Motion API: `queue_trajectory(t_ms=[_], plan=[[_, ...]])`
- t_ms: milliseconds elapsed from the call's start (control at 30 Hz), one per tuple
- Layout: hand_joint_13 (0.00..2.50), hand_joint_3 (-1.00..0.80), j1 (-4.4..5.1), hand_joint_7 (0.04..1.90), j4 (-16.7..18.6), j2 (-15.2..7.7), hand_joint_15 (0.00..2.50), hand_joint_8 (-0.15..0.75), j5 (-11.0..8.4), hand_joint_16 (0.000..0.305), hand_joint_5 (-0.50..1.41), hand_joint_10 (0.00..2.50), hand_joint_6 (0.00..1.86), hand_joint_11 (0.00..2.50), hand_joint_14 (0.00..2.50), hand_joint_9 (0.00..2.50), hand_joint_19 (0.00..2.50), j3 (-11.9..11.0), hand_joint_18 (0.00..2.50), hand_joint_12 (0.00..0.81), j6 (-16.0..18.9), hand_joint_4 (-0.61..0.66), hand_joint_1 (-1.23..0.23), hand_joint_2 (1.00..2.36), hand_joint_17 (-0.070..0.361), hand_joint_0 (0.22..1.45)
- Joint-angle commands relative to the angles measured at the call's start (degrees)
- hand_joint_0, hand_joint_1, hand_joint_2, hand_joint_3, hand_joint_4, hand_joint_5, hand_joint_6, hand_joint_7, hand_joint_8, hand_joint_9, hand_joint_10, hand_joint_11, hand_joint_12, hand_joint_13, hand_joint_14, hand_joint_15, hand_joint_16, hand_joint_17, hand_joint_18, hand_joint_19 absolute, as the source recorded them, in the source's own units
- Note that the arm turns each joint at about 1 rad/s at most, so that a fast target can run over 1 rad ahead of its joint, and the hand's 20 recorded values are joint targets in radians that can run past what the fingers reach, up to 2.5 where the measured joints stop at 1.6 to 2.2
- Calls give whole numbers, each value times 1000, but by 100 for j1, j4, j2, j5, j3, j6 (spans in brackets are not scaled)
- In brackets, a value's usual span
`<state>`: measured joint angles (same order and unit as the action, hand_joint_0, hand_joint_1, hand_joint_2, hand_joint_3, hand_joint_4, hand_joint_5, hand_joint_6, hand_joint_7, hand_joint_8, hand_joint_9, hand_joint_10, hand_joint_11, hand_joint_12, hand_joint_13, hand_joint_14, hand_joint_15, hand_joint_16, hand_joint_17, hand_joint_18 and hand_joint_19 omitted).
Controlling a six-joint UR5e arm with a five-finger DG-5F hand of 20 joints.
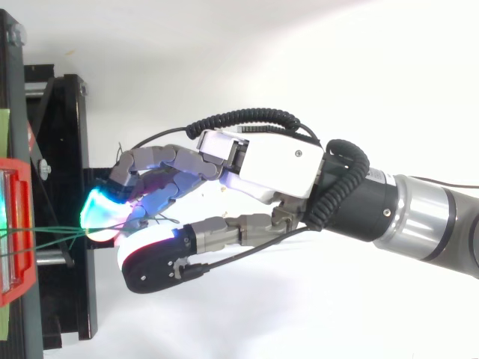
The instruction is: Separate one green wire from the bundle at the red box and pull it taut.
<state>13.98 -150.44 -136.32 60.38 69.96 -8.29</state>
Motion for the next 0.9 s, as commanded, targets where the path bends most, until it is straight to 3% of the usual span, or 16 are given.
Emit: queue_trajectory(t_ms=[0,267,433,700,867], plan=[[603,-354,8,1024,6,0,279,274,0,44,-108,14,503,387,11,920,361,0,433,338,3,273,-596,1013,99,577],[647,-352,25,1070,23,0,310,272,-17,44,-95,15,503,416,13,963,377,0,461,342,126,259,-595,1013,99,587],[658,-334,61,1131,6,0,315,274,-26,44,-89,16,503,442,13,981,379,-123,470,343,179,222,-605,1015,98,597],[671,-301,34,1263,-390,0,331,269,-35,44,-82,17,501,476,13,990,394,-378,481,344,609,159,-626,1017,98,607],[675,-288,43,1291,-442,0,343,272,-35,44,-86,19,515,521,14,990,398,-404,486,346,636,130,-646,1017,98,608]])
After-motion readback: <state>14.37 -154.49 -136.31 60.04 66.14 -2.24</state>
